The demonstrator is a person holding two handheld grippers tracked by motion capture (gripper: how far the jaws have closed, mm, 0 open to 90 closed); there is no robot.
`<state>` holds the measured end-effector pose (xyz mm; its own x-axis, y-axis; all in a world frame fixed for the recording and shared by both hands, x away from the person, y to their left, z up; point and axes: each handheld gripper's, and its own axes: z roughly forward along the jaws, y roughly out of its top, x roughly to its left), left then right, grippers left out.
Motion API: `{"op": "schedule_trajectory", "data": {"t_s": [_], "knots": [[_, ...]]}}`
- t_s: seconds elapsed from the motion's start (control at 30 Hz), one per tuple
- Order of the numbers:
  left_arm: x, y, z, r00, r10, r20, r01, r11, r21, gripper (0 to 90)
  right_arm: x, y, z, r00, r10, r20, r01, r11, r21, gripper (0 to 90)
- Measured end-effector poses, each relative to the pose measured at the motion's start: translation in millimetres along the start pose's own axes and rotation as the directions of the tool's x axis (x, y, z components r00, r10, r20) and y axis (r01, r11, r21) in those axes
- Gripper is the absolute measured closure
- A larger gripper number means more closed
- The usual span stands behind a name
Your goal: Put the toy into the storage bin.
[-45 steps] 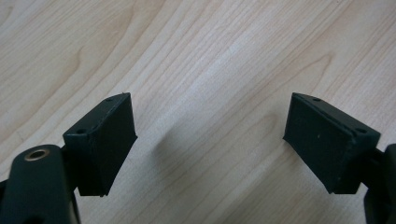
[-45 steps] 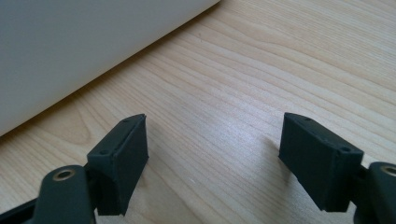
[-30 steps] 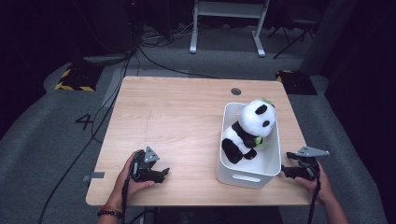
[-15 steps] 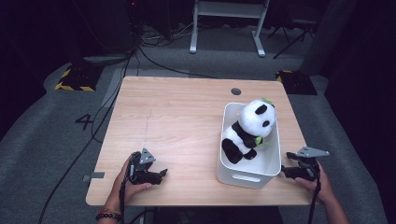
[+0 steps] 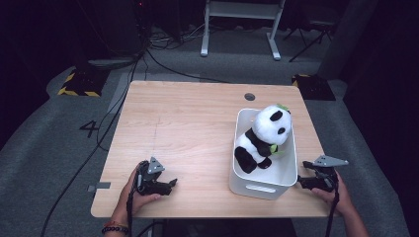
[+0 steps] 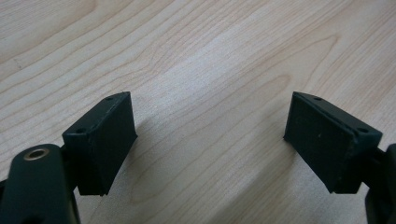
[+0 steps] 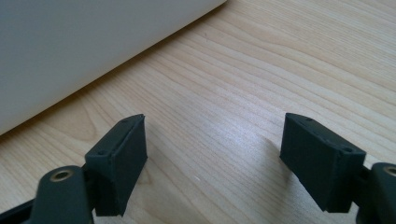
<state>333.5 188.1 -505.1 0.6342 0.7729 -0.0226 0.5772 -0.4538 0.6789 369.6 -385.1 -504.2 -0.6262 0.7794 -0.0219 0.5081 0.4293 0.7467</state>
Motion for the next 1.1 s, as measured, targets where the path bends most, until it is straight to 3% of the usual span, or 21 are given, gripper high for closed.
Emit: {"op": "schedule_trajectory", "data": {"t_s": [1.1], "knots": [[0.0, 0.0, 0.0, 1.0000, 0.000, -0.001, 0.000, 1.0000, 0.000, 16.2, 0.5, 0.4, 0.7, 0.9998, 0.021, -0.003, -0.021, 1.000, 0.002, 22.1]]}}
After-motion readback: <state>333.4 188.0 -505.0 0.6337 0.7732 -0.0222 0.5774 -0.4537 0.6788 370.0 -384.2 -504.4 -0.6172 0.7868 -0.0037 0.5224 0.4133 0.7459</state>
